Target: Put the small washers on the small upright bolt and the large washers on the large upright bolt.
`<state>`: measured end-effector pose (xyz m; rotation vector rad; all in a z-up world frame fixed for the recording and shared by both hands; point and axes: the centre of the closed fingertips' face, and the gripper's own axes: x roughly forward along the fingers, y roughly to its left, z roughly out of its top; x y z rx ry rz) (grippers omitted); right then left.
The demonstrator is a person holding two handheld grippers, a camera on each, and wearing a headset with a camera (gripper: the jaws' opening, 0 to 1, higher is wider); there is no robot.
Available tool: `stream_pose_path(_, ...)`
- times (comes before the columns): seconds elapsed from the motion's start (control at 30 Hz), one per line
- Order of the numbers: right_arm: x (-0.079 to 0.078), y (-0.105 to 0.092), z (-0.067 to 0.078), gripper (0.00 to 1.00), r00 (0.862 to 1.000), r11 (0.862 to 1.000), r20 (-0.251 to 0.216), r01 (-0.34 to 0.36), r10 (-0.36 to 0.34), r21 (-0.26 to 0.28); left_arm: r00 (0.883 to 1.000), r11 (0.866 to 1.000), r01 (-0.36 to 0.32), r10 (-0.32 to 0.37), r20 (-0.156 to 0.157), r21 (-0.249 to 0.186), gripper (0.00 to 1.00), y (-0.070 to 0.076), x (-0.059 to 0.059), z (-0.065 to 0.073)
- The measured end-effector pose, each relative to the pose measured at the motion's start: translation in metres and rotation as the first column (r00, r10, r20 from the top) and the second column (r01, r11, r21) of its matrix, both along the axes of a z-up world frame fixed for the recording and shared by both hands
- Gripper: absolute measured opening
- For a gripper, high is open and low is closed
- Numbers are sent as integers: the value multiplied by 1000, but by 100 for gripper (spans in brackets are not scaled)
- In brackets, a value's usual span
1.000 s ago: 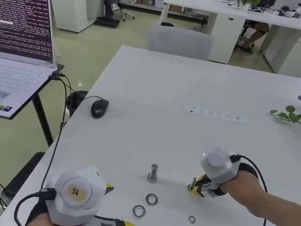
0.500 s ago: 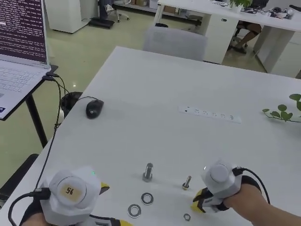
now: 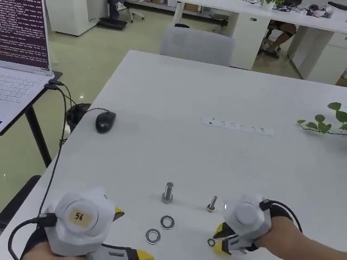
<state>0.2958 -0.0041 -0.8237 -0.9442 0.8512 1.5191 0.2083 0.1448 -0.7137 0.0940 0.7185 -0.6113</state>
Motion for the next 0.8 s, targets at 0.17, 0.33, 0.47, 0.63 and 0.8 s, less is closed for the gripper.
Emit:
stream_pose_path(0.17, -1, 6, 0, 17, 1000, 1000, 10, -9, 9, 6, 1000, 1000, 2, -2, 3, -1, 67, -1, 0, 1)
stream_pose_path(0.33, -2, 5, -1, 18, 997, 998, 42, -61, 62, -10, 1000, 1000, 4, -4, -2, 0, 67, -3, -1, 0)
stream_pose_path(0.47, -2, 3, -1, 18, 996, 997, 37, -77, 78, -22, 1000, 1000, 5, -5, 0, 1, 67, -3, -1, 1)
stream_pose_path(0.63, -2, 2, -1, 18, 993, 994, 50, -104, 106, -38, 1000, 1000, -2, 2, 1, 0, 67, -1, 0, 2)
stream_pose_path(0.8, -3, 2, -2, 14, 992, 994, 71, -97, 101, -52, 1000, 1000, 4, -4, 0, 1, 67, -4, 2, 1)
